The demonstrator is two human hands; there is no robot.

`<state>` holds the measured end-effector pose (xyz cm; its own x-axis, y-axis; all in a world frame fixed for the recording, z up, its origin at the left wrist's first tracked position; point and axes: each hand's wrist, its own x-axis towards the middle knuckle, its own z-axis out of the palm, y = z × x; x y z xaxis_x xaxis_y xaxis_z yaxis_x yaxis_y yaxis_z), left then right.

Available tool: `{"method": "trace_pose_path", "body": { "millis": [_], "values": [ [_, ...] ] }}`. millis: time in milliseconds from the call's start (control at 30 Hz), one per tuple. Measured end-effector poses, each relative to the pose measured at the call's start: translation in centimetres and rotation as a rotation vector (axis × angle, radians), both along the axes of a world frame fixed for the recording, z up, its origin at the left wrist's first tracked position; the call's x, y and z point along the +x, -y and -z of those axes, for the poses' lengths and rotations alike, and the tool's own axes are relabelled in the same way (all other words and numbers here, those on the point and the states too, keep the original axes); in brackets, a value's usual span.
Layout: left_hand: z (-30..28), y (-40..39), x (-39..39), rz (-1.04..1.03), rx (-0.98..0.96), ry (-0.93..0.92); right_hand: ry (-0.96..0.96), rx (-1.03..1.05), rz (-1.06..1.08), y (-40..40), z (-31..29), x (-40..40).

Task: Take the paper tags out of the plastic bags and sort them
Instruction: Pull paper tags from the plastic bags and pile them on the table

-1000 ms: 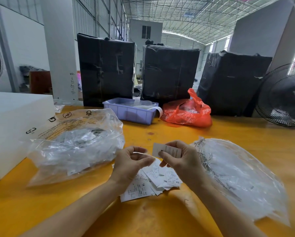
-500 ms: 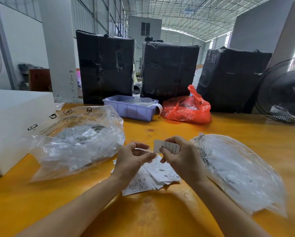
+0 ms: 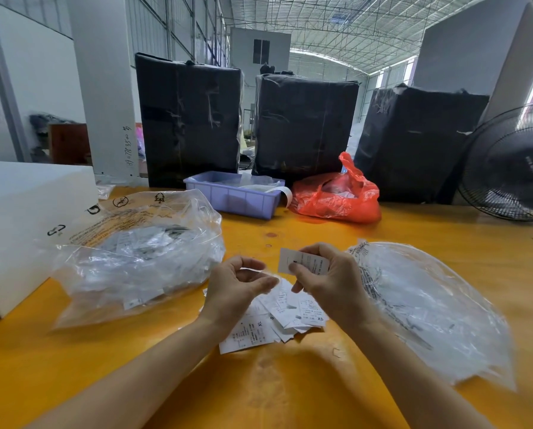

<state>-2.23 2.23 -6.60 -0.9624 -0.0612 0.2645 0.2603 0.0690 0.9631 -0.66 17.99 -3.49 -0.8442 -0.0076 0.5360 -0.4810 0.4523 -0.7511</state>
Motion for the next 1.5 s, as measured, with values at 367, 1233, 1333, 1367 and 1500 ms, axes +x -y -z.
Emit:
{"method": "trace_pose_path", "body": {
  "millis": [367,1233,1333,1367,1500],
  "values": [
    [-0.1,0.0,0.1,0.071,-0.047,-0.009,0.138,0.075,-0.100,-0.2,-0.1,0.2],
    [-0.5,-0.5,0.7,0.093,-0.102,0.034,0.304,0.065,-0.179,-0.8,0.1,-0.8],
    [-0.8,-0.6,0.8,0.092,-0.032,0.079,0.254,-0.021,-0.103,-0.9,0.3,-1.1],
    [-0.9,-0.7,0.9,0.093,-0.006,0.104,0.239,-0.031,-0.082,-0.9,0.3,-1.2],
    [-1.2,-1.0,1.3,0.084,0.089,0.177,0.214,0.008,-0.091,-0.6,0.2,-0.7]
  ]
}}
